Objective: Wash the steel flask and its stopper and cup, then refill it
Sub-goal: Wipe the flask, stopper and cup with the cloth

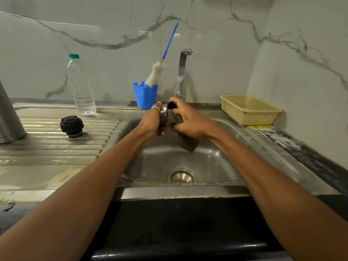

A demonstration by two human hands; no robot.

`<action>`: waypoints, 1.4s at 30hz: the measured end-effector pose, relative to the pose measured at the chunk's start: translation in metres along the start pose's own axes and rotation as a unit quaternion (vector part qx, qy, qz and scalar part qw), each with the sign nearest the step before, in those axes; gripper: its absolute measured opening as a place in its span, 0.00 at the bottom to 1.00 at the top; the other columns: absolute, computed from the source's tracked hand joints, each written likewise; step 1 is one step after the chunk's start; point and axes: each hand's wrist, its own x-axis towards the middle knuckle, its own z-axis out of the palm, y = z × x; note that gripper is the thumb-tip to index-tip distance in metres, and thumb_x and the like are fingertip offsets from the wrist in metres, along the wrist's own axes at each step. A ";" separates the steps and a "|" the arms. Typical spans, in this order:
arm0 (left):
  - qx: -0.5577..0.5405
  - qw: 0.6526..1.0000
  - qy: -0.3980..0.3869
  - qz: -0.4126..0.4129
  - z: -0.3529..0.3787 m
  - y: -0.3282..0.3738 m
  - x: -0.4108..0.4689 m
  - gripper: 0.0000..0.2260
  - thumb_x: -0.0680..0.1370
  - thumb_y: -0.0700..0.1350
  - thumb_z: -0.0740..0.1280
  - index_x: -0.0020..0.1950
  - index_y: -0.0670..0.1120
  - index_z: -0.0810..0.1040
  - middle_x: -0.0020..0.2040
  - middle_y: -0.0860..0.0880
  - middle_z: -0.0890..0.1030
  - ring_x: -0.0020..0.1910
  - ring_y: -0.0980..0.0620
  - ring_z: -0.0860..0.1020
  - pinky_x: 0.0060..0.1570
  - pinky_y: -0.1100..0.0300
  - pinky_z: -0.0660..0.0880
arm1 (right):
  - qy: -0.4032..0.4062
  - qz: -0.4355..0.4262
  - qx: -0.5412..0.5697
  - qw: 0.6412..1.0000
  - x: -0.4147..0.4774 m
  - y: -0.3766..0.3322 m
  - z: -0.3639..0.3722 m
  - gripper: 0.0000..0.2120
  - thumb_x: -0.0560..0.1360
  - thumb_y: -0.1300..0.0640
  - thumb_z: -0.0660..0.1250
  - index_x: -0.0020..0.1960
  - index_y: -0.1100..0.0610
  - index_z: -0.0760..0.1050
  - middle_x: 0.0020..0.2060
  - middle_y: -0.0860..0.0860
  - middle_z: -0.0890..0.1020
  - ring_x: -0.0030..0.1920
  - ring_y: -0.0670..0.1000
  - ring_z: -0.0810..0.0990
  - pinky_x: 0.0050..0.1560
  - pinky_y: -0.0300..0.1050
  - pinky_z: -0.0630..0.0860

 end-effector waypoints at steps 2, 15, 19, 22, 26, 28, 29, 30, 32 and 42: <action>0.019 0.999 0.027 0.000 -0.001 0.002 -0.003 0.16 0.86 0.52 0.51 0.45 0.46 0.71 0.37 0.45 0.76 0.31 0.51 0.71 0.31 0.57 0.70 | -0.005 -0.027 -0.052 0.998 0.001 -0.002 0.003 0.44 0.74 0.71 0.68 0.82 0.58 0.47 0.63 0.51 0.81 0.57 0.45 0.78 0.49 0.29 0.72; -0.154 0.985 0.039 -0.062 -0.006 0.006 0.011 0.26 0.86 0.61 0.51 0.69 0.42 0.72 0.46 0.41 0.84 0.30 0.50 0.82 0.25 0.62 0.77 | 0.212 0.173 0.242 0.931 0.007 0.007 -0.009 0.09 0.71 0.61 0.66 0.51 0.56 0.75 0.49 0.56 0.83 0.53 0.55 0.82 0.55 0.53 0.80; -0.144 0.988 0.032 -0.055 0.005 0.005 0.004 0.24 0.86 0.61 0.52 0.68 0.45 0.72 0.46 0.44 0.85 0.36 0.50 0.85 0.32 0.58 0.80 | 0.148 0.169 0.274 0.935 0.010 0.001 0.011 0.08 0.76 0.62 0.61 0.51 0.59 0.77 0.44 0.58 0.82 0.49 0.57 0.80 0.53 0.55 0.78; -0.096 0.994 0.011 -0.053 0.009 0.002 0.001 0.26 0.85 0.63 0.53 0.64 0.46 0.79 0.42 0.47 0.87 0.42 0.50 0.85 0.39 0.56 0.80 | 0.114 0.125 0.263 0.950 0.012 -0.008 0.025 0.12 0.76 0.62 0.61 0.56 0.62 0.79 0.43 0.58 0.85 0.45 0.54 0.84 0.53 0.56 0.81; -0.003 0.999 -0.019 -0.028 0.006 -0.002 -0.002 0.22 0.86 0.61 0.52 0.52 0.50 0.80 0.46 0.49 0.86 0.46 0.53 0.84 0.45 0.55 0.80 | 0.145 0.115 0.249 0.951 0.012 -0.004 0.024 0.18 0.78 0.49 0.70 0.63 0.56 0.71 0.51 0.50 0.83 0.51 0.48 0.84 0.58 0.51 0.81; 0.035 0.998 -0.046 -0.022 0.004 -0.006 -0.002 0.20 0.85 0.62 0.52 0.53 0.51 0.79 0.50 0.48 0.85 0.52 0.50 0.82 0.57 0.50 0.80 | 0.175 0.124 0.166 0.963 0.012 -0.001 0.018 0.31 0.72 0.39 0.74 0.65 0.54 0.67 0.57 0.48 0.81 0.56 0.49 0.82 0.60 0.51 0.80; 0.041 0.998 -0.052 -0.021 0.004 -0.007 -0.003 0.20 0.85 0.62 0.53 0.53 0.52 0.79 0.51 0.48 0.84 0.54 0.50 0.82 0.61 0.48 0.79 | 0.189 0.125 0.130 0.965 0.011 0.001 0.015 0.32 0.71 0.38 0.75 0.65 0.53 0.67 0.57 0.48 0.80 0.56 0.49 0.80 0.59 0.50 0.79; 0.048 0.997 -0.052 -0.022 0.003 -0.007 -0.003 0.20 0.85 0.62 0.53 0.54 0.52 0.80 0.51 0.49 0.84 0.54 0.50 0.81 0.63 0.47 0.77 | 0.199 0.121 0.101 0.967 0.010 0.002 0.011 0.31 0.71 0.39 0.75 0.65 0.53 0.67 0.57 0.48 0.79 0.56 0.49 0.80 0.58 0.49 0.79; 0.077 0.995 -0.052 -0.028 0.003 -0.006 -0.001 0.20 0.85 0.61 0.55 0.58 0.51 0.80 0.56 0.50 0.83 0.57 0.50 0.79 0.64 0.47 0.76 | 0.205 0.109 0.052 0.971 0.008 0.010 0.004 0.30 0.72 0.43 0.76 0.66 0.54 0.68 0.57 0.50 0.80 0.55 0.51 0.80 0.56 0.48 0.78; 0.238 0.964 -0.003 0.118 0.020 0.014 -0.020 0.25 0.86 0.61 0.47 0.55 0.48 0.79 0.52 0.48 0.79 0.51 0.52 0.75 0.54 0.61 0.67 | 0.151 0.021 -0.143 0.978 0.004 0.018 0.009 0.29 0.69 0.48 0.77 0.63 0.57 0.68 0.52 0.52 0.79 0.48 0.53 0.81 0.48 0.51 0.80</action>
